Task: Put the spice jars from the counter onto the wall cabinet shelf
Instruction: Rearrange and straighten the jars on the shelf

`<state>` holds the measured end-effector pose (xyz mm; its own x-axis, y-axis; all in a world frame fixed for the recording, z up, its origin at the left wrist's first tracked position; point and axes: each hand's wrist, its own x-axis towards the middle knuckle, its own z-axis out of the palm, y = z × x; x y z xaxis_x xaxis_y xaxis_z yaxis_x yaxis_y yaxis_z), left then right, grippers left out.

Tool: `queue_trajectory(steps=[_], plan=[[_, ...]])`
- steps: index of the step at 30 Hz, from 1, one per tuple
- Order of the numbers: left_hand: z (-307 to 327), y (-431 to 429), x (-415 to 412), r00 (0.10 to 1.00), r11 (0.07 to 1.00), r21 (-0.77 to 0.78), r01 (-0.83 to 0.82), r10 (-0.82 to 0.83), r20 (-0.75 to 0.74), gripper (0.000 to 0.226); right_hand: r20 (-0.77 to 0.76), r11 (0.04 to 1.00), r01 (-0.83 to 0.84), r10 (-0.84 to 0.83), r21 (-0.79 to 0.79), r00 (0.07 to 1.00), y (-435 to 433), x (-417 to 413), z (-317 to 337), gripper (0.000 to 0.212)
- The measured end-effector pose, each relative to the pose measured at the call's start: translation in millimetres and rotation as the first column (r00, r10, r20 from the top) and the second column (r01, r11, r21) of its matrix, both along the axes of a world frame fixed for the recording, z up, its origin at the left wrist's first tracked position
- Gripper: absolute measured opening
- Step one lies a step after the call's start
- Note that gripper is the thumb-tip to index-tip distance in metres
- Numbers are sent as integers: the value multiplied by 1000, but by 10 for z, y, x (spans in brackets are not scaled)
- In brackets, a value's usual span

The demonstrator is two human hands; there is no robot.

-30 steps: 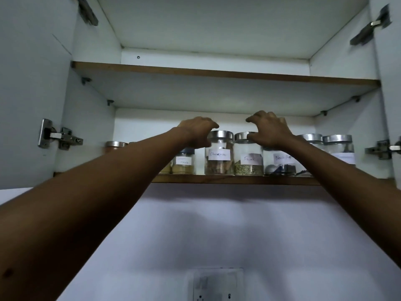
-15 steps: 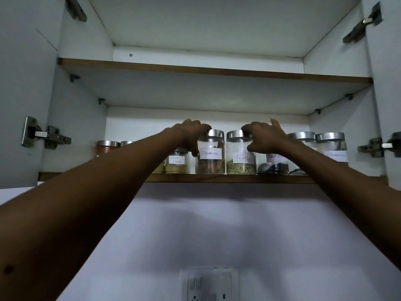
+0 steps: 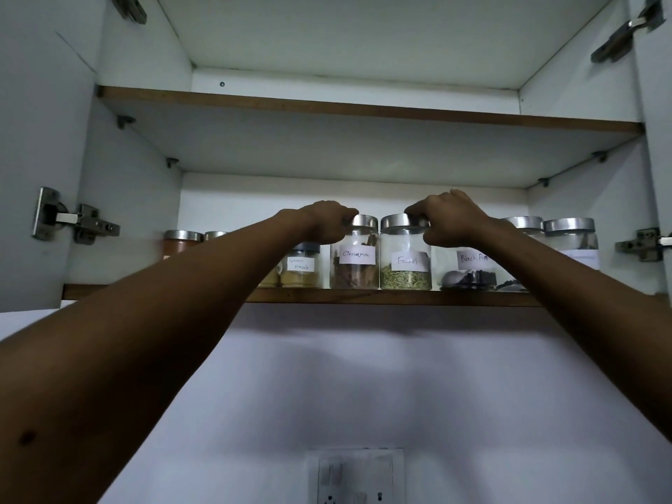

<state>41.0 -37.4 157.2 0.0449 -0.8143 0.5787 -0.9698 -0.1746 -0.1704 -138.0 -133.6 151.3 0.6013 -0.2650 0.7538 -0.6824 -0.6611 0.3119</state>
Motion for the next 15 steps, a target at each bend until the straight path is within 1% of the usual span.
queue_trajectory(steps=[2,4,8,9,12,15], plan=[[3,-38,41,1000,1000,-3,-1,1,-25,42,-14,1000,3,-3,-1,1000,-15,50,14,33],[-7,-86,104,999,1000,-6,2,-2,-52,42,-5,1000,-1,1,7,1000,-61,125,12,31],[-36,-240,258,996,1000,-28,12,-14,-90,40,41,997,7,-10,77,999,-211,315,9,31],[-40,-274,287,996,1000,-29,8,-10,-92,40,49,995,15,-20,95,999,-244,361,6,28],[-18,-379,378,996,1000,-18,-7,5,-87,39,59,993,34,-41,111,997,-367,508,1,8],[7,-483,459,997,1000,3,-5,6,-72,32,58,990,82,-89,113,994,-468,634,3,26]])
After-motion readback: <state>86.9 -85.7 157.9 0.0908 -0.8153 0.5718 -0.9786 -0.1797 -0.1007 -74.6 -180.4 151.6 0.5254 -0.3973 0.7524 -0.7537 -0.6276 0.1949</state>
